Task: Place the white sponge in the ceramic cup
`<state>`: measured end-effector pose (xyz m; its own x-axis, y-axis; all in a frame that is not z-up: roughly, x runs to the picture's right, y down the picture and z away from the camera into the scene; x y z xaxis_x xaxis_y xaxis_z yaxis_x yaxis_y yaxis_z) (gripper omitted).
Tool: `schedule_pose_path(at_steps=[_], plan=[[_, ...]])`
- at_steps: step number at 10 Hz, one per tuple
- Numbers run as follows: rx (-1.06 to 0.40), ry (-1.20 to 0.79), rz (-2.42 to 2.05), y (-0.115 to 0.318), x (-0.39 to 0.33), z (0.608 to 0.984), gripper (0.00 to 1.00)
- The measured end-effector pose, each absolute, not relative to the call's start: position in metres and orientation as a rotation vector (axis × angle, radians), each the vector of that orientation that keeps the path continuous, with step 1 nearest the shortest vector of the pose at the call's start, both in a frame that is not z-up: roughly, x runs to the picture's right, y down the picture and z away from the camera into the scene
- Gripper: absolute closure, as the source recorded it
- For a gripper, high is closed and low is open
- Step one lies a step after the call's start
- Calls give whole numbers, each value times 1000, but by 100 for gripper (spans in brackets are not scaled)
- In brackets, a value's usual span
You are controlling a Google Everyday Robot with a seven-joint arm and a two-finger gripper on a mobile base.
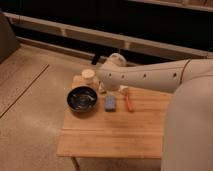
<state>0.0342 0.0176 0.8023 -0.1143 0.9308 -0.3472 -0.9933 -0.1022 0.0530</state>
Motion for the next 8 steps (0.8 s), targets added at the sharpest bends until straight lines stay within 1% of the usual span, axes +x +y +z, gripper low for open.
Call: schedule_pose_path(at_steps=[2, 4, 6, 8], plan=[[-199, 408, 1697, 19, 77, 829, 35], [-157, 429, 1739, 9, 99, 846, 35], [-154, 417, 1777, 3, 103, 865, 35], [-193, 392, 1817, 4, 93, 881, 35]])
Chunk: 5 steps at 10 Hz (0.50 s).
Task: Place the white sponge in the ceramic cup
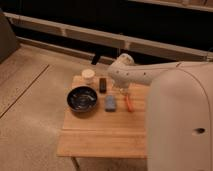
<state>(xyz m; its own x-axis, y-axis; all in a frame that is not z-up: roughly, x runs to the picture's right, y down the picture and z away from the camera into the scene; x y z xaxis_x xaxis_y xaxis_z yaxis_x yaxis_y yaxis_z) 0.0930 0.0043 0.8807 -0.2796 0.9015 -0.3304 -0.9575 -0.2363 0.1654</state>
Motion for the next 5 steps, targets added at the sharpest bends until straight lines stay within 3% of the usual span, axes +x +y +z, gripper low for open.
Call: schedule_pose_path(at_steps=[5], plan=[[-311, 353, 1818, 22, 58, 909, 35]])
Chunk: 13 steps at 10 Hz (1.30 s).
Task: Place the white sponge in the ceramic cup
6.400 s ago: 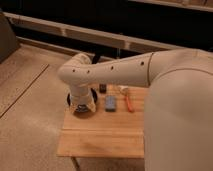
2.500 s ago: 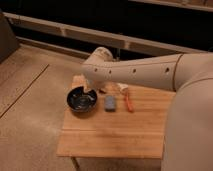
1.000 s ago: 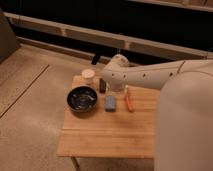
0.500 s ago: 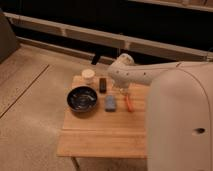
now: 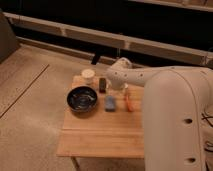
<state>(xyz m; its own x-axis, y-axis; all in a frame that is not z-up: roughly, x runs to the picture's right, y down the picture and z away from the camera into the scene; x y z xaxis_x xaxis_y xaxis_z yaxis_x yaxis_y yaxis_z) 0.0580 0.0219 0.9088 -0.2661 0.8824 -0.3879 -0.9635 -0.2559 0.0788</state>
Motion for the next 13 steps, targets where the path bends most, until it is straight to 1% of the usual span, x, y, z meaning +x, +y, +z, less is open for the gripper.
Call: schedule_pose_path(at_steps=[3, 7, 13], plan=[[-343, 371, 1704, 41, 42, 921, 35], [-378, 359, 1577, 53, 30, 932, 35], [-385, 405, 1530, 62, 54, 957, 35]])
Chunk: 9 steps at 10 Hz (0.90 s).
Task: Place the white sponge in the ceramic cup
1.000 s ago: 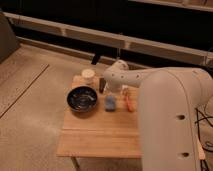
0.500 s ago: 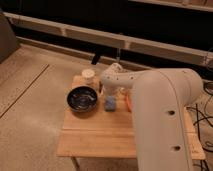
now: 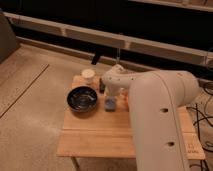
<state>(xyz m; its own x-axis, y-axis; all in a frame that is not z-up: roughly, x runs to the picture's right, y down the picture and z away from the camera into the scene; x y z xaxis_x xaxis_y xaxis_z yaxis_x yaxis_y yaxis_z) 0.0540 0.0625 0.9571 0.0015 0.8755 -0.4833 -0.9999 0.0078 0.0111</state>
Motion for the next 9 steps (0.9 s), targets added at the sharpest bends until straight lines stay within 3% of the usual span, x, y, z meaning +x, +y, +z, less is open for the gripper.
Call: schedule_pose_path(at_steps=[9], plan=[[-437, 385, 1638, 61, 47, 969, 36]])
